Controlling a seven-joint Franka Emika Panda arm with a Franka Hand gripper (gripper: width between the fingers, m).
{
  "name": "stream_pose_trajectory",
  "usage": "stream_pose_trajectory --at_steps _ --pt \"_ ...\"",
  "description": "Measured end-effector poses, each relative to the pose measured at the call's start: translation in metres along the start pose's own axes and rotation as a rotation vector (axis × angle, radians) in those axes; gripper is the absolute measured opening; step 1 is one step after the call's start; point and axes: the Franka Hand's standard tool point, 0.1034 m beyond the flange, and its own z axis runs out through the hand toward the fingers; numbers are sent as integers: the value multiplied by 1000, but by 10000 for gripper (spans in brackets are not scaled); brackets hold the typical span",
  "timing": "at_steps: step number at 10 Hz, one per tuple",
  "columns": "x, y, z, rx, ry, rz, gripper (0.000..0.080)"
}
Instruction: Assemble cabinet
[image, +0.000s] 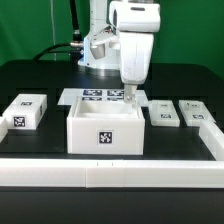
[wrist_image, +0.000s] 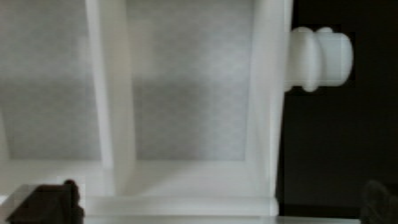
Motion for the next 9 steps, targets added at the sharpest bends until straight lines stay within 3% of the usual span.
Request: stream_pose_trajectory --at_steps 5,7,9 --pt "-4 -6 7 16 -2 13 798" --pt "-3 -8 17 30 2 12 798" --pt "-3 -4 18 14 7 14 798"
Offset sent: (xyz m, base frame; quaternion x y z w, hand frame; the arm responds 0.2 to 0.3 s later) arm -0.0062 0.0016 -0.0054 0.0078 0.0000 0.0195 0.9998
